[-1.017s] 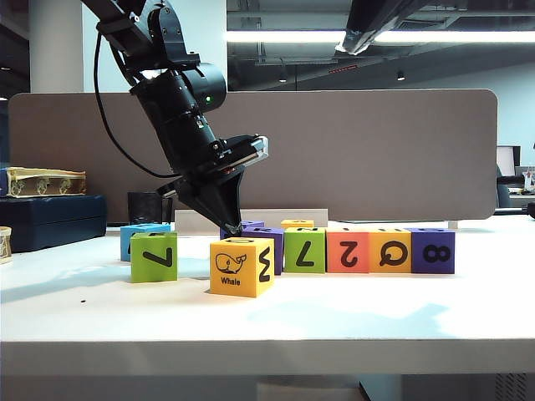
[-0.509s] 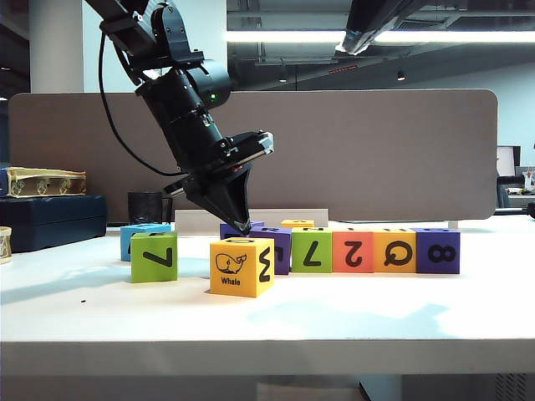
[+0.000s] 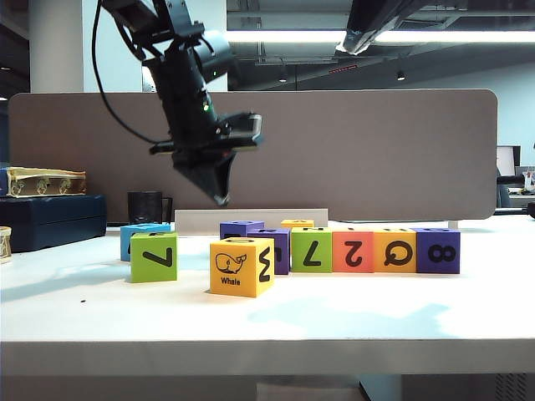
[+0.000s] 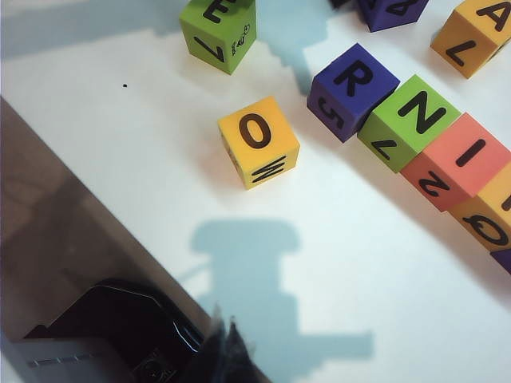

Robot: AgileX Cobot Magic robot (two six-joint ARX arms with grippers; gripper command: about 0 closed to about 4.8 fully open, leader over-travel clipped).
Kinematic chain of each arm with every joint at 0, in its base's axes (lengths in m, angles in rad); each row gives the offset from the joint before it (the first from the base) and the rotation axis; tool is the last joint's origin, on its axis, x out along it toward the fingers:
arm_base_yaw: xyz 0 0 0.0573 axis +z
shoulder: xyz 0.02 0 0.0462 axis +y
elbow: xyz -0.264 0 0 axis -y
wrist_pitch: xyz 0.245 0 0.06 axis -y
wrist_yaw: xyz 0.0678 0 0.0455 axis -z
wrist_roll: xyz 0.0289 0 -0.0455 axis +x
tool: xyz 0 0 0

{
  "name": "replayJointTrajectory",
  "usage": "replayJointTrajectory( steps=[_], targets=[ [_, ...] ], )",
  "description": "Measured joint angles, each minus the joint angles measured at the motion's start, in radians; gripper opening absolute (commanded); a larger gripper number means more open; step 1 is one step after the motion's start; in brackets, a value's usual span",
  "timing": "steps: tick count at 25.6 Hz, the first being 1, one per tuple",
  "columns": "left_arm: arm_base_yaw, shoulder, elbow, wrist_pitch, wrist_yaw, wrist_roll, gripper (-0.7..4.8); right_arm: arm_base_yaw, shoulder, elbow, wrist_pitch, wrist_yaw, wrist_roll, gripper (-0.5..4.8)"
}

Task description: Select the appropriate blocks from the scattered letter blocks on the table and arrange them in a row to spell out "LEARNING".

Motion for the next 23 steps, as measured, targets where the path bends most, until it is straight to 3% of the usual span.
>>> replayJointTrajectory(
  steps=[1, 6, 10, 12, 16, 20, 23],
  targets=[
    [0.000, 0.000, 0.014, 0.012, 0.012, -0.001, 1.38, 0.000, 0.000, 0.000, 0.001, 0.001, 0.000, -0.02],
    [-0.027, -0.001, 0.031, 0.173, 0.090, -0.045, 1.73, -0.005, -0.006, 0.004, 0.009, 0.032, 0.000, -0.01],
    [-0.049, 0.031, 0.031, 0.286, 0.071, -0.150, 3.11, -0.027, -0.017, 0.063, -0.012, 0.138, 0.000, -0.01],
    [-0.062, 0.055, 0.031, 0.328, 0.040, -0.186, 3.46, -0.051, -0.024, 0.099, -0.018, 0.156, -0.002, -0.01],
    [-0.072, 0.097, 0.030, 0.397, 0.033, -0.216, 3.58, -0.103, -0.023, 0.145, -0.039, 0.158, -0.004, -0.01],
    [-0.068, 0.124, 0.029, 0.480, 0.026, -0.245, 4.67, -0.105, -0.023, 0.154, -0.050, 0.158, -0.005, -0.01],
    [-0.071, 0.138, 0.029, 0.529, 0.026, -0.246, 4.67, -0.105, -0.023, 0.154, -0.054, 0.158, -0.005, -0.01]
  ],
)
